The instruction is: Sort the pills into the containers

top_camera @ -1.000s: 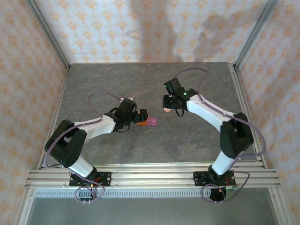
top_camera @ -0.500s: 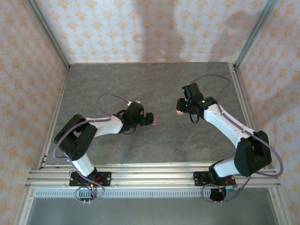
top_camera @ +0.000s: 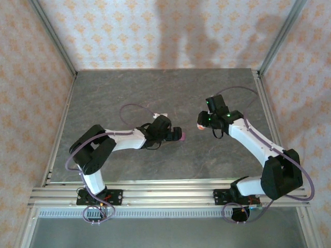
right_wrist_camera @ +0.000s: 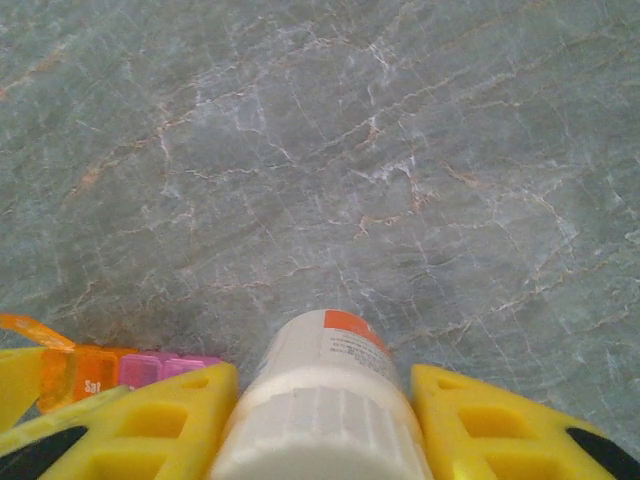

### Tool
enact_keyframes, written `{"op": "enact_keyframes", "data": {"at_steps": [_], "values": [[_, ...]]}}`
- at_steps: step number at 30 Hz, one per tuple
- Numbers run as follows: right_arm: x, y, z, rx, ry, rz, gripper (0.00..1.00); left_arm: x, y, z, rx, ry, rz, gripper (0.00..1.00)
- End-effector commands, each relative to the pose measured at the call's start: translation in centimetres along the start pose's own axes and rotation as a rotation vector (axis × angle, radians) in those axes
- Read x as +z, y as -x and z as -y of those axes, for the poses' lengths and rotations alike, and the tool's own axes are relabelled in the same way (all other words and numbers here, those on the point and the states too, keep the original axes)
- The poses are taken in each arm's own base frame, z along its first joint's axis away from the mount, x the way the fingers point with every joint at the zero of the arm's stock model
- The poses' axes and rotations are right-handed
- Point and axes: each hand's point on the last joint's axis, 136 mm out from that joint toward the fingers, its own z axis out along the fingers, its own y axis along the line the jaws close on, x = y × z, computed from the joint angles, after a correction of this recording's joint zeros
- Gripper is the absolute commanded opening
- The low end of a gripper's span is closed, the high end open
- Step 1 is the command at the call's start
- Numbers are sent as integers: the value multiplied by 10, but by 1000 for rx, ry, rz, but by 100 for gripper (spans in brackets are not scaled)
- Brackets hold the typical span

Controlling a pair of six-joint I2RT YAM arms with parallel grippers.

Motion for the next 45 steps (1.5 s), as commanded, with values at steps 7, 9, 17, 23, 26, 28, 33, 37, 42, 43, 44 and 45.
{"op": "enact_keyframes", "data": {"at_steps": [7,9,17,23,26,28,33,37,42,43,44,45], "values": [[-13,7,7,64,21,54,33,8,8,36,12,-24,42,100],[-15,7,8,68,19,55,33,4,10,35,8,-23,51,100],[-24,10,1,71,57,49,33,-51,31,29,72,19,125,100],[-31,18,-13,54,99,25,33,-91,47,12,143,95,184,100],[-31,23,-23,58,135,10,33,-105,53,3,172,141,209,100],[-30,28,-33,65,172,-3,33,-114,54,-5,217,177,219,100],[-26,38,-64,79,288,-62,34,-138,66,-24,306,286,288,100],[-22,44,-87,51,336,-110,34,-150,80,-29,405,319,403,100],[-16,48,-122,-2,398,-184,34,-153,95,-28,520,298,511,100],[-14,47,-130,-14,412,-206,34,-151,97,-28,545,289,487,100],[-13,47,-136,-23,424,-224,34,-148,98,-27,568,273,459,100],[-11,48,-142,-36,439,-243,34,-147,101,-27,579,268,446,100]]}}
